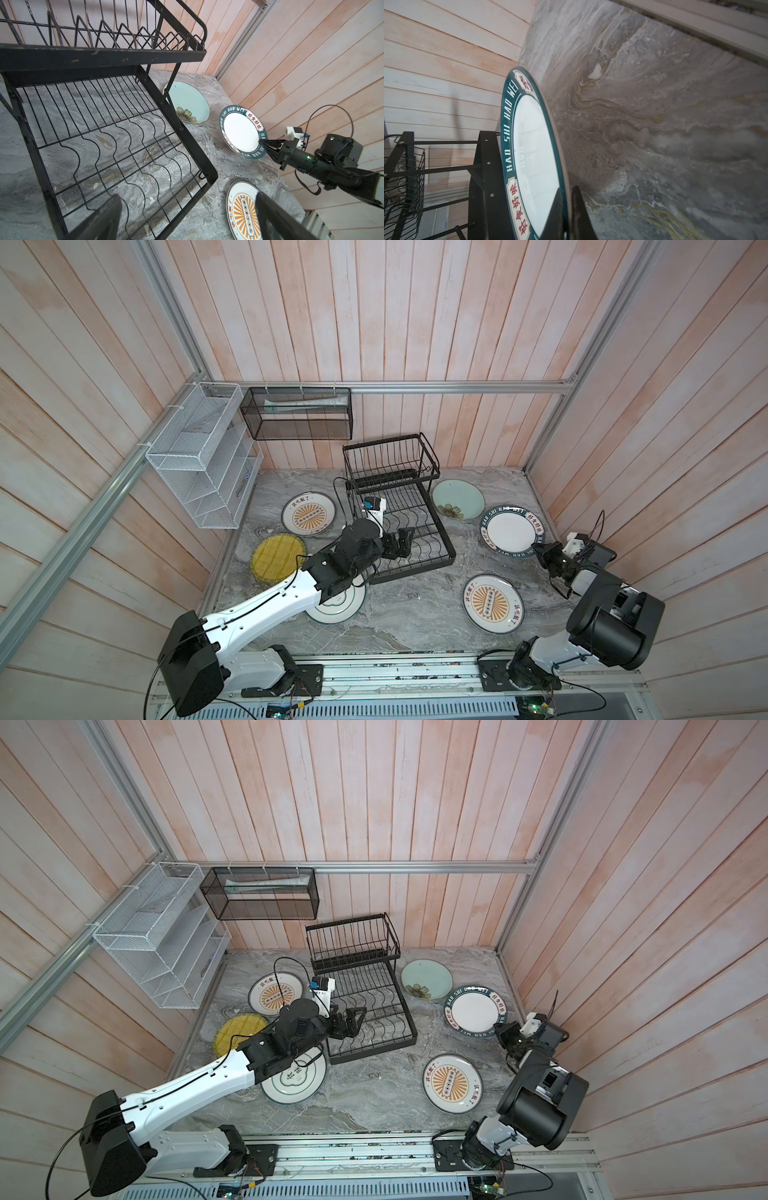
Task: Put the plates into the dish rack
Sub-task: 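Grip the green-rimmed plate edge with the right gripper and tilt it upright, then carry the upright green-rimmed plate toward the left gripper beside the rack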
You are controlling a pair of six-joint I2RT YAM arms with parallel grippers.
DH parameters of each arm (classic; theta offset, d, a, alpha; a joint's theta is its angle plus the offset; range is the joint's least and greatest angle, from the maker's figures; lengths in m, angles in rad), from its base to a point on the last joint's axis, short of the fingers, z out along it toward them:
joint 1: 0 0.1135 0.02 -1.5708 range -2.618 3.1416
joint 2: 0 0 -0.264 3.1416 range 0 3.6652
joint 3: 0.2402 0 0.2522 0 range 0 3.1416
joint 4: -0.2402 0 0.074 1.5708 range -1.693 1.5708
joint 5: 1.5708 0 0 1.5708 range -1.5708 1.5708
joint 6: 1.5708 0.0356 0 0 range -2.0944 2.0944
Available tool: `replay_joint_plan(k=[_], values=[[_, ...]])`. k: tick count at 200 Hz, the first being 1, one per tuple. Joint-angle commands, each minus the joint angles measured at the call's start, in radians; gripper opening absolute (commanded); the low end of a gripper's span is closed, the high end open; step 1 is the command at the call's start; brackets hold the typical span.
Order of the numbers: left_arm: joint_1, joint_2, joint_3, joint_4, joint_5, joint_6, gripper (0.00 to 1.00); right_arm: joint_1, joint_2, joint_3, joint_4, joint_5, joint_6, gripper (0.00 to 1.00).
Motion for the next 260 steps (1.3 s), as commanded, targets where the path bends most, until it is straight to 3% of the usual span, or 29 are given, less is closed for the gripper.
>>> replay_joint_plan(k=[1, 50, 119, 170, 192, 218, 260], values=[[-0.002, -0.028, 0.025, -0.015, 0.009, 0.002, 1.0, -0.005, -0.069, 0.05, -0.066, -0.07, -0.032, 0.0], [0.007, -0.007, 0.077, -0.055, -0.03, 0.043, 1.0, -0.004, -0.169, 0.049, -0.083, -0.17, -0.001, 0.0], [0.063, 0.084, 0.072, -0.052, 0.033, 0.031, 1.0, 0.083, -0.194, -0.02, -0.028, -0.26, 0.044, 0.0], [0.091, 0.092, 0.031, -0.042, 0.056, 0.013, 1.0, 0.241, -0.19, 0.007, -0.084, -0.248, -0.014, 0.0], [0.133, 0.072, -0.033, 0.014, 0.107, -0.011, 1.0, 0.318, -0.204, -0.012, -0.039, -0.233, 0.032, 0.0], [0.207, 0.035, -0.145, 0.136, 0.256, -0.044, 1.0, 0.415, -0.225, -0.035, 0.053, -0.204, 0.121, 0.0], [0.234, -0.027, -0.217, 0.174, 0.317, -0.02, 1.0, 0.582, -0.268, -0.072, 0.149, -0.081, 0.225, 0.0]])
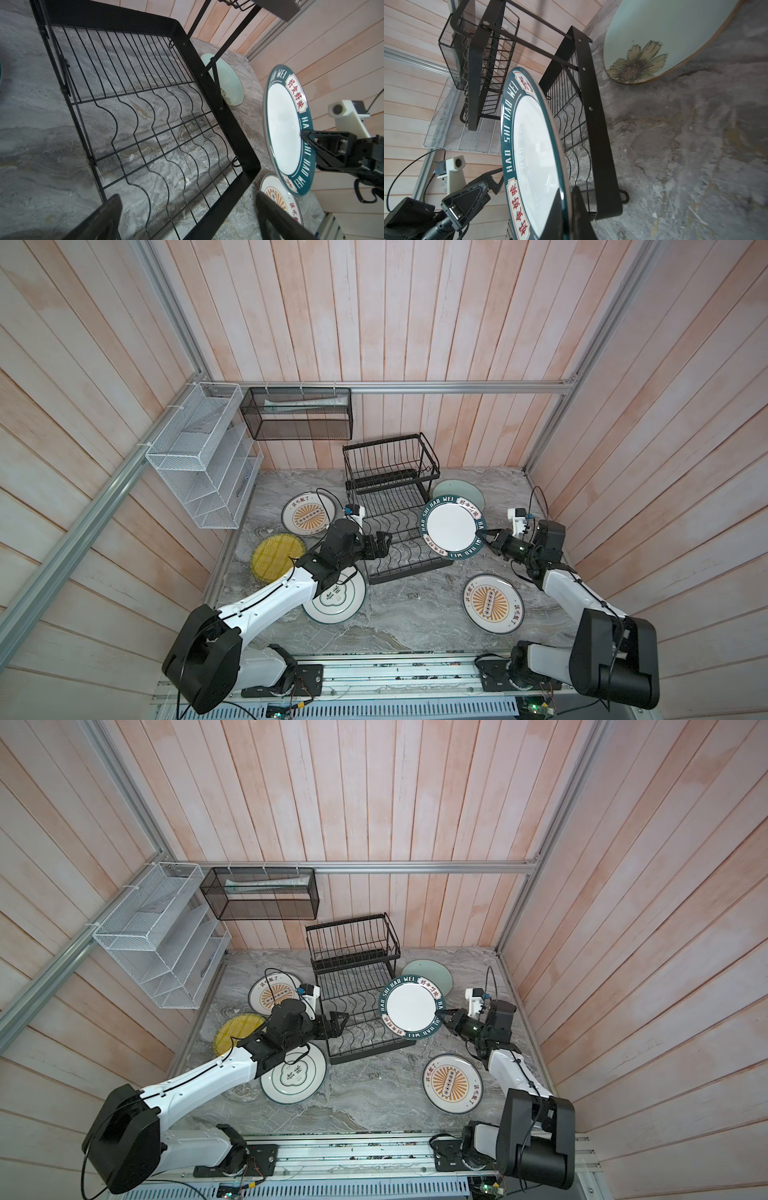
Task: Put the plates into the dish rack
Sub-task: 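Carry the upright green-rimmed plate toward the left gripper beside the rack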
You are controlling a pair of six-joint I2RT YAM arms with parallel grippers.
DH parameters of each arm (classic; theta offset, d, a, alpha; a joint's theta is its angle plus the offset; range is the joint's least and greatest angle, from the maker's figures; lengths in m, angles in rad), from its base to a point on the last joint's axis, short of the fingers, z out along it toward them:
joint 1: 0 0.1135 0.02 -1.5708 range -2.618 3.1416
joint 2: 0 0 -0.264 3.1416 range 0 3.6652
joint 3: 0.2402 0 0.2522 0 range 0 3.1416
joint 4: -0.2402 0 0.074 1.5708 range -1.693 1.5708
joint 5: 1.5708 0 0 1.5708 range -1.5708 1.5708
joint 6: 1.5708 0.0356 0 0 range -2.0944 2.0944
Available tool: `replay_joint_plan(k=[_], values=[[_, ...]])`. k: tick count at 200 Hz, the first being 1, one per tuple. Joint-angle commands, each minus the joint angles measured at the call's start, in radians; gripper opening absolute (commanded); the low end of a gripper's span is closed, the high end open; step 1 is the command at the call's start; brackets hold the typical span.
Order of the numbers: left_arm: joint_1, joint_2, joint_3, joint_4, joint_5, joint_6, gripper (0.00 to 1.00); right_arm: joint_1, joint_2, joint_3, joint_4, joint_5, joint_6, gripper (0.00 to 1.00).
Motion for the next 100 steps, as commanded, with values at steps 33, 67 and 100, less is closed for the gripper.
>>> replay_joint_plan(k=[33, 67, 100], values=[[0.008, -0.084, -0.053, 0.087, 0.114, 0.015, 1.0, 0.171, -0.046, -0.038, 0.144, 0.135, 0.096, 0.0], [0.011, -0.059, -0.078, 0.147, 0.156, -0.016, 1.0, 0.255, -0.03, -0.046, 0.187, 0.144, 0.104, 0.0], [0.013, -0.004, -0.058, 0.174, 0.186, -0.037, 0.91, 0.315, -0.033, -0.064, 0.231, 0.155, 0.117, 0.0]])
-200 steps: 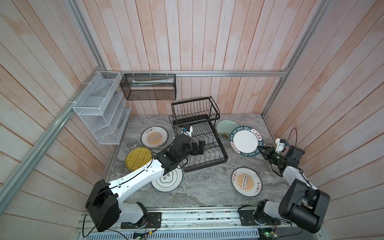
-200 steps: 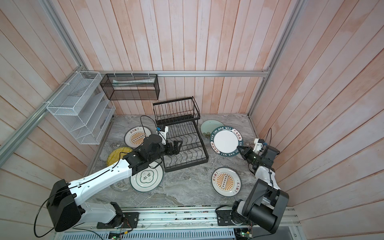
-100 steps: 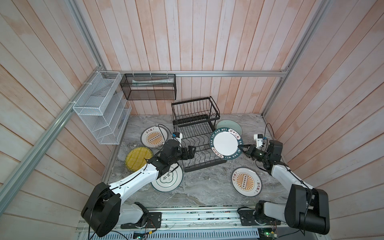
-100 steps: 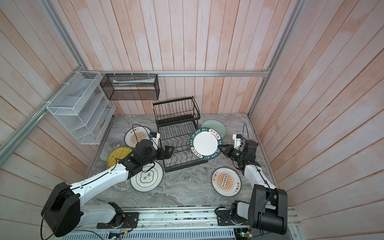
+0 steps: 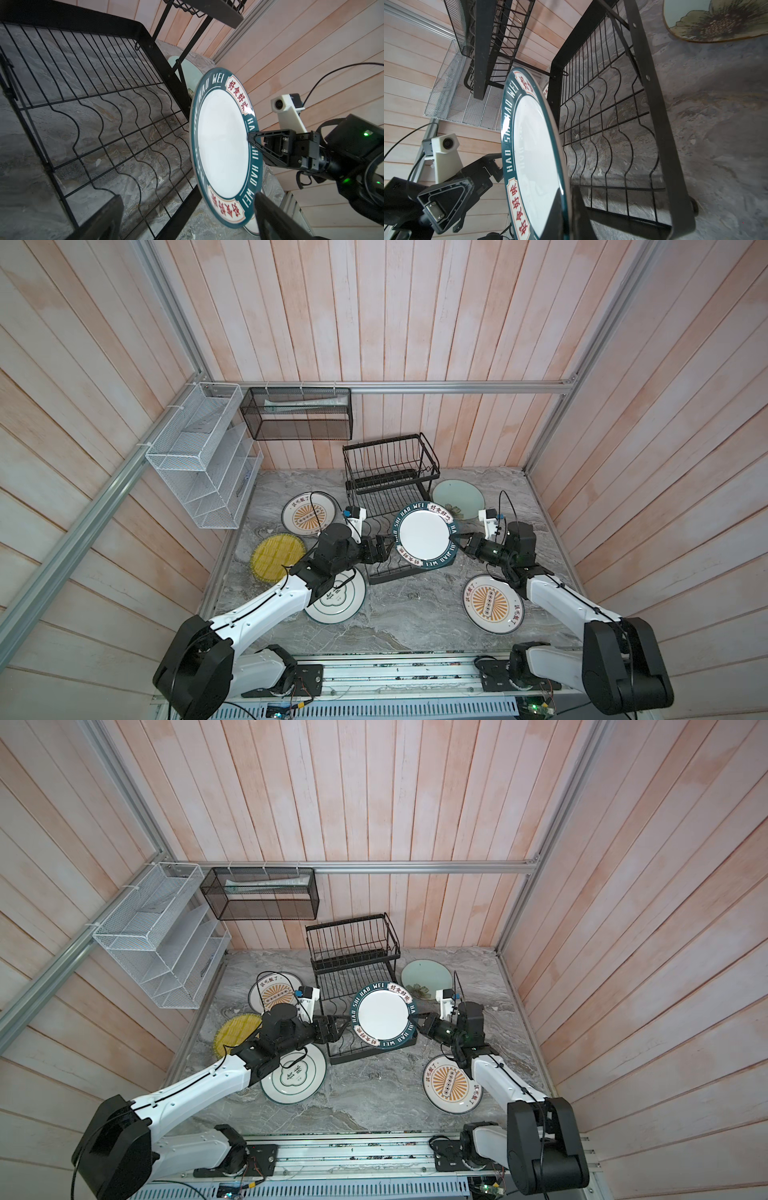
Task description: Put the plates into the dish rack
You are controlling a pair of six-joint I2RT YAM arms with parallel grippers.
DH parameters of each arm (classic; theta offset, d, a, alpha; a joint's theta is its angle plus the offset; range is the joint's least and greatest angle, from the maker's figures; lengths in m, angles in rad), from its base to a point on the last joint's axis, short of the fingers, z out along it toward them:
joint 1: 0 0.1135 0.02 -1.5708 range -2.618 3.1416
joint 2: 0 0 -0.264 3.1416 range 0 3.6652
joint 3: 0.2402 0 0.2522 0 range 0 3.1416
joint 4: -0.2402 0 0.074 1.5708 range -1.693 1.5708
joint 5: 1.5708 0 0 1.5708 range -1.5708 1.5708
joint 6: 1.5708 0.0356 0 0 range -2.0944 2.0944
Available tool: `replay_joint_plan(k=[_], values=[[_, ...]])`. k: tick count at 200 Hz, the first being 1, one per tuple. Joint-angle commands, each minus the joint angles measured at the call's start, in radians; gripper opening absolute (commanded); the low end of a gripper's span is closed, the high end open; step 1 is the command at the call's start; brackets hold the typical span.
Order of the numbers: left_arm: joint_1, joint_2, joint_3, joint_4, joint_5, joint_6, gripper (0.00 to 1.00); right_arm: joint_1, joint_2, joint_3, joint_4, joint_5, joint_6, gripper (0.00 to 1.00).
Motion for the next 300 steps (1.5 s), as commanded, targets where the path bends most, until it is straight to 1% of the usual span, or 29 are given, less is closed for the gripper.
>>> replay_joint_plan(k=[1, 44, 104, 142, 207, 265, 300], values=[[0.005, 0.04, 0.004, 0.05, 0.048, -0.018, 0.9, 0.033, -0.004, -0.011, 0.101, 0.01, 0.027, 0.0], [0.007, 0.094, 0.042, 0.052, 0.079, -0.03, 0.77, 0.076, -0.01, -0.028, 0.141, 0.016, 0.024, 0.0], [0.009, 0.102, 0.046, 0.063, 0.091, -0.038, 0.61, 0.083, -0.011, -0.042, 0.154, 0.014, 0.019, 0.0], [0.01, 0.106, 0.053, 0.064, 0.096, -0.029, 0.44, 0.09, -0.012, -0.048, 0.154, 0.011, 0.01, 0.0], [0.013, 0.125, 0.076, 0.075, 0.114, -0.03, 0.35, 0.097, -0.032, -0.06, 0.158, 0.014, 0.006, 0.0], [0.011, 0.131, 0.079, 0.079, 0.127, -0.027, 0.22, 0.106, -0.049, -0.056, 0.151, 0.022, -0.003, 0.0], [0.011, 0.125, 0.081, 0.079, 0.127, -0.025, 0.19, 0.11, -0.053, -0.046, 0.139, 0.027, -0.008, 0.0]])
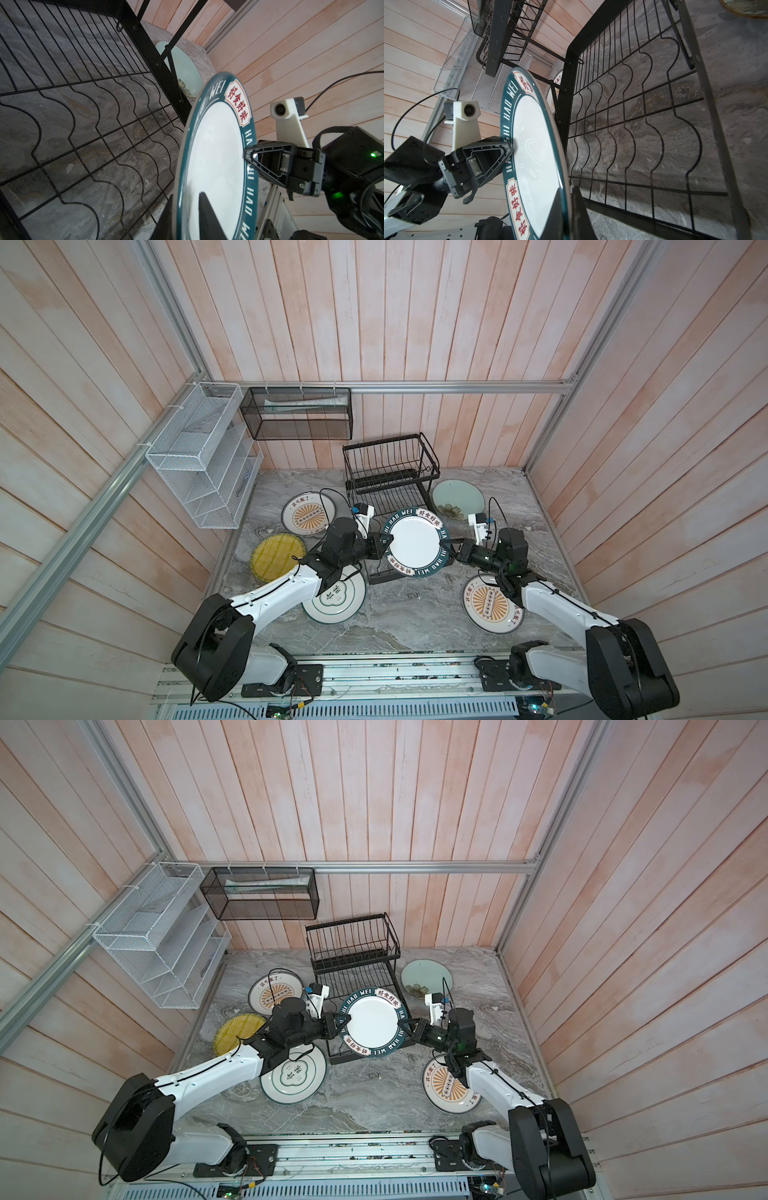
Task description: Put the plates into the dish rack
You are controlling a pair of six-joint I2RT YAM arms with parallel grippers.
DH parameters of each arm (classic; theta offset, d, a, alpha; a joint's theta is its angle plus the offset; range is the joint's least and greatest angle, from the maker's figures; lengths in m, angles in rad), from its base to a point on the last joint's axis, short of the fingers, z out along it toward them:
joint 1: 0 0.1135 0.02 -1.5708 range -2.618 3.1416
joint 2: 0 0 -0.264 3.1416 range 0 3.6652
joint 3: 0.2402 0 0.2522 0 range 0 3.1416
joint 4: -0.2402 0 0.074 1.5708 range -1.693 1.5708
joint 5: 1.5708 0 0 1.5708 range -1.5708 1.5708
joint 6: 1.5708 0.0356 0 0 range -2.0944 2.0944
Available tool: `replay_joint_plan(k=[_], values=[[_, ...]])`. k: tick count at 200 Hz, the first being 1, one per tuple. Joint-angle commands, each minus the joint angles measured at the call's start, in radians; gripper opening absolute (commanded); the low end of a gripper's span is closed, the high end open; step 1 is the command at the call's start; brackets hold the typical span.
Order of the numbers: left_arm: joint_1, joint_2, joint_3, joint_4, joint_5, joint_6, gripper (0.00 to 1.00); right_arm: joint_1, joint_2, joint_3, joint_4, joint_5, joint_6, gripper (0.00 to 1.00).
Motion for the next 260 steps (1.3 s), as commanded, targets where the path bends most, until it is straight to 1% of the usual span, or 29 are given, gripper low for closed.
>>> replay_joint_plan(k=[1, 32, 59, 94, 129, 147, 161, 184, 206, 254, 260], values=[[0.0, 0.004, 0.031, 0.021, 0.026, 0.012, 0.19, 0.012, -0.025, 0.012, 0.041, -0.003, -0.015, 0.0], [0.0, 0.006, 0.038, 0.018, 0.026, 0.015, 0.11, 0.017, -0.023, 0.024, 0.034, -0.005, -0.019, 0.0], [0.004, 0.008, 0.047, 0.012, 0.032, 0.023, 0.0, 0.02, -0.028, 0.035, 0.026, -0.005, -0.025, 0.0], [0.004, 0.006, 0.053, 0.017, 0.046, 0.022, 0.0, 0.023, -0.036, 0.045, 0.033, -0.005, -0.027, 0.0], [0.013, -0.023, 0.021, 0.09, 0.034, -0.032, 0.0, 0.033, -0.045, 0.054, 0.064, -0.004, -0.003, 0.1], [0.015, -0.041, -0.011, 0.163, 0.008, -0.092, 0.0, 0.054, -0.049, 0.054, 0.09, 0.01, 0.018, 0.15], [0.015, -0.055, -0.029, 0.189, -0.024, -0.126, 0.0, 0.074, -0.046, 0.058, 0.098, 0.019, 0.025, 0.18], [0.016, -0.079, -0.057, 0.219, -0.067, -0.156, 0.0, 0.112, -0.038, 0.064, 0.101, 0.044, 0.028, 0.2], [0.016, -0.103, -0.072, 0.217, -0.088, -0.154, 0.0, 0.131, -0.027, 0.065, 0.114, 0.053, 0.037, 0.19], [0.015, -0.128, -0.089, 0.205, -0.088, -0.133, 0.0, 0.149, 0.005, 0.098, 0.118, 0.048, 0.039, 0.0], [0.015, -0.128, -0.086, 0.203, -0.073, -0.124, 0.0, 0.149, 0.009, 0.1, 0.118, 0.048, 0.039, 0.0]])
